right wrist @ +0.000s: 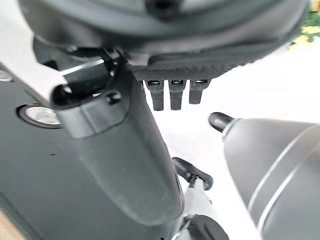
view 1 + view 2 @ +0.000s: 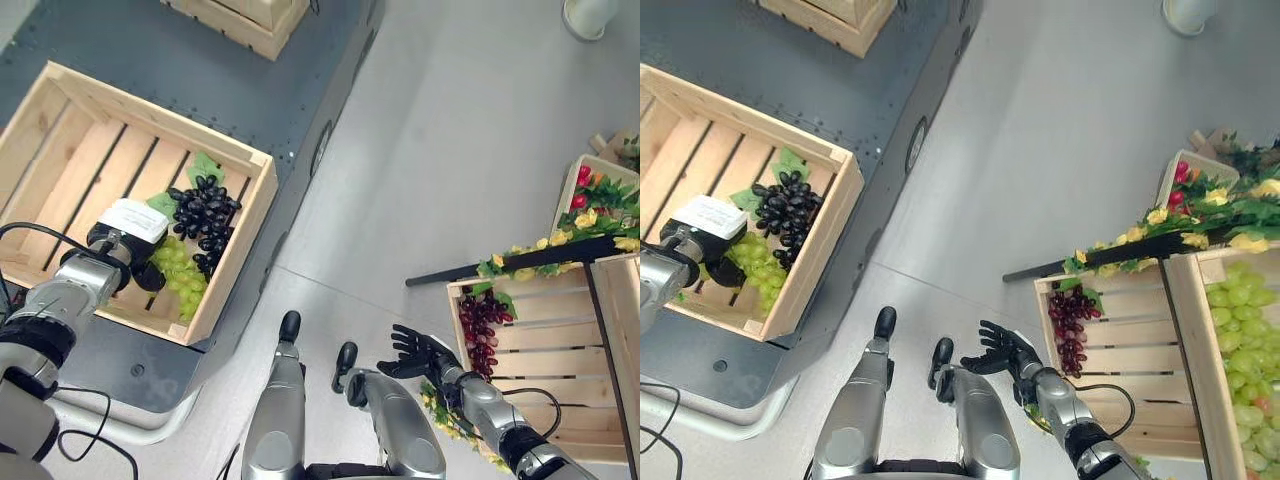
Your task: Pick up the fruits from the basket on one side to the basket on the other side
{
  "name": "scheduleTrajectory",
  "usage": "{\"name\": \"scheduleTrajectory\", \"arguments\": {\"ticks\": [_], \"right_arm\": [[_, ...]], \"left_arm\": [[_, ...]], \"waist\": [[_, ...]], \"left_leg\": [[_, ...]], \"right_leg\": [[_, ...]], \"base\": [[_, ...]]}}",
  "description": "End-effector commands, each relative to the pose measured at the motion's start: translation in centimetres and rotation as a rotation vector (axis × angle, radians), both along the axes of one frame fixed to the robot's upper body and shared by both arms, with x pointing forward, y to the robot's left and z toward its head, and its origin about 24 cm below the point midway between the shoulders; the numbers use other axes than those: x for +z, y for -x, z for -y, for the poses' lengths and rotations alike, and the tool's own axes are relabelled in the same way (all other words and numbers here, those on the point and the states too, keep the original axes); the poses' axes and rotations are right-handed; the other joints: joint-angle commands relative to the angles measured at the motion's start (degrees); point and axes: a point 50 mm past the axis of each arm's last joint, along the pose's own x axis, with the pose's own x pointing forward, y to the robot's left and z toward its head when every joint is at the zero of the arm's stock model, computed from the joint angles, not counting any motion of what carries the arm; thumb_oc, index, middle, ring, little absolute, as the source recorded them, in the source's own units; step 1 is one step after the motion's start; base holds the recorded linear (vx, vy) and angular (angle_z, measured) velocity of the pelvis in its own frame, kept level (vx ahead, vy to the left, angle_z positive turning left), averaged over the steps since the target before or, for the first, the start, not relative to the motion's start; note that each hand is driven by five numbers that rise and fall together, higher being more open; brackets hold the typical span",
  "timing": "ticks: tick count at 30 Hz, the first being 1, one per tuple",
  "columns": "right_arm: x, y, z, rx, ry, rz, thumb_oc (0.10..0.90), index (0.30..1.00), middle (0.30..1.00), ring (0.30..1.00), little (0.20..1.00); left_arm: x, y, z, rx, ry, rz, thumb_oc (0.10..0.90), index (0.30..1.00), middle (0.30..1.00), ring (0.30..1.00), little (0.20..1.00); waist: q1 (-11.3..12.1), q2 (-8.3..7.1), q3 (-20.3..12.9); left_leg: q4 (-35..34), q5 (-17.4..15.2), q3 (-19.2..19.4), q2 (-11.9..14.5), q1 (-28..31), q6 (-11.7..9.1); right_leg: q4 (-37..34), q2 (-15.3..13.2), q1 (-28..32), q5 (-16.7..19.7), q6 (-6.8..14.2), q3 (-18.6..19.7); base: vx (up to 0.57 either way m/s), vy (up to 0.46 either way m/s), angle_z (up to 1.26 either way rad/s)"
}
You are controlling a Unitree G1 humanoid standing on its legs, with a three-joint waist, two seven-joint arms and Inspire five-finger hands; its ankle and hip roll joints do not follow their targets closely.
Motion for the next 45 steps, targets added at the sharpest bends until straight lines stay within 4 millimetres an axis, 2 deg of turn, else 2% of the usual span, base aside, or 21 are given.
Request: {"name": "scheduleTrajectory", "arguments": {"ticks": [1, 5, 7, 9, 11, 12, 14, 22, 26, 30, 33, 45], "right_arm": [[1.9, 0.5, 2.3, 0.007, -0.024, 0.098, 0.800, 0.900, 0.900, 0.900, 0.900], [3.3, 0.1, 1.5, 0.001, -0.094, 0.169, 0.800, 0.900, 0.900, 0.900, 0.900], [4.0, -0.2, 1.0, -0.012, -0.150, 0.197, 0.800, 0.900, 0.900, 0.900, 0.900], [5.2, -0.6, 0.2, -0.013, -0.224, 0.242, 0.800, 0.900, 0.900, 0.900, 0.900], [6.1, -0.8, -0.6, 0.011, -0.257, 0.287, 0.800, 0.900, 0.900, 0.900, 0.900], [7.3, -1.1, -1.4, 0.033, -0.295, 0.338, 0.800, 0.900, 0.900, 0.900, 0.900], [8.2, -1.4, -1.9, 0.052, -0.315, 0.377, 0.800, 0.900, 0.900, 0.900, 0.900], [14.7, -3.3, -6.0, 0.240, -0.464, 0.591, 0.800, 0.900, 0.900, 0.900, 0.900], [17.6, -4.5, -8.3, 0.245, -0.583, 0.617, 0.800, 0.900, 0.900, 0.900, 0.900], [19.1, -4.6, -10.5, 0.276, -0.697, 0.592, 0.800, 0.900, 0.900, 0.900, 0.900], [20.1, -4.6, -11.8, 0.276, -0.699, 0.603, 0.800, 0.900, 0.900, 0.900, 0.900], [23.6, -4.8, -14.6, 0.239, -0.798, 0.652, 0.800, 0.900, 0.900, 0.900, 0.900]], "left_arm": [[7.2, 0.8, -0.9, 0.042, -0.100, 0.201, 0.400, 0.300, 0.300, 0.300, 0.300], [9.0, 1.8, -0.1, 0.036, -0.165, 0.188, 0.400, 0.300, 0.300, 0.300, 0.300], [8.9, 2.0, 0.2, 0.029, -0.204, 0.158, 0.400, 0.300, 0.300, 0.300, 0.300], [9.4, 2.5, 1.2, 0.011, -0.260, 0.115, 0.400, 0.300, 0.300, 0.300, 0.300], [9.7, 2.9, 1.4, 0.005, -0.282, 0.113, 0.400, 0.300, 0.300, 0.300, 0.300], [10.6, 3.1, 2.0, -0.019, -0.308, 0.120, 0.400, 0.300, 0.300, 0.300, 0.300], [11.2, 3.0, 2.6, -0.052, -0.332, 0.127, 0.400, 0.300, 0.300, 0.300, 0.300], [13.9, 1.2, 8.1, -0.287, -0.459, 0.213, 0.400, 0.300, 0.300, 0.300, 0.300], [14.9, 0.0, 11.2, -0.392, -0.486, 0.251, 0.400, 0.300, 0.300, 0.300, 0.300], [15.4, -0.3, 14.0, -0.459, -0.489, 0.304, 0.400, 0.300, 0.300, 0.300, 0.300], [16.0, -0.5, 15.5, -0.500, -0.494, 0.340, 0.400, 0.300, 0.300, 0.300, 0.300], [15.2, 0.0, 20.0, -0.687, -0.481, 0.395, 0.400, 0.300, 0.300, 0.300, 0.300]], "waist": [[0.38, 4.90, -4.53], [1.51, 5.82, -7.42], [1.70, 6.42, -8.56], [2.32, 7.26, -10.71], [2.39, 7.72, -11.87], [2.47, 8.20, -13.28], [2.48, 8.48, -14.24], [2.04, 10.15, -19.50], [2.06, 10.43, -21.33], [1.91, 10.50, -22.74], [1.80, 10.59, -23.79], [1.88, 10.82, -25.60]], "left_leg": [[-0.25, -6.91, 1.22, -5.39, 5.07, 2.49], [-4.21, -5.97, -0.34, -5.96, 8.85, 2.36], [-5.34, -5.38, -1.00, -6.08, 9.79, 2.17], [-7.69, -4.47, -1.77, -5.98, 11.76, 1.94], [-9.16, -3.65, -2.30, -5.92, 12.52, 1.66], [-10.80, -2.95, -2.66, -5.79, 13.54, 1.44], [-11.95, -2.43, -2.84, -5.64, 14.19, 1.22], [-16.54, 0.28, -3.31, -4.78, 16.35, -0.23], [-16.28, -0.17, -2.89, -4.78, 16.86, -0.27], [-16.42, -0.60, -2.28, -4.71, 17.39, -0.01], [-16.43, -1.13, -1.61, -4.57, 18.01, 0.26], [-16.34, -2.37, -0.42, -4.23, 19.65, 0.77]], "right_leg": [[-7.31, -0.23, 5.36, 4.35, 2.42, -1.41], [-11.40, -0.35, 9.50, 5.13, 2.80, -2.23], [-12.58, -0.44, 10.63, 5.64, 2.99, -2.48], [-14.43, -0.53, 12.60, 6.32, 3.19, -2.94], [-15.79, -0.61, 13.51, 6.89, 3.34, -3.28], [-17.27, -0.64, 14.62, 7.41, 3.50, -3.51], [-18.17, -0.61, 15.29, 7.73, 3.68, -3.65], [-23.54, -0.86, 18.45, 10.12, 4.13, -3.51], [-24.84, -1.31, 18.84, 10.90, 4.18, -2.92], [-25.08, -1.45, 19.01, 10.74, 3.98, -2.56], [-25.06, -1.64, 19.27, 10.52, 3.91, -2.51], [-24.52, -2.12, 20.00, 9.83, 3.73, -2.84]], "base": [[0.07, -0.076, 0.02], [0.03, -0.093, 0.09], [0.01, -0.069, 0.15], [0.03, -0.072, 0.19], [0.01, -0.078, 0.04], [0.01, -0.100, 0.07], [-0.01, -0.089, 0.08], [-0.02, -0.089, 0.10], [-0.03, -0.068, -0.04], [-0.01, -0.047, 0.01], [0.01, -0.056, -0.02], [0.01, -0.021, -0.01]]}}
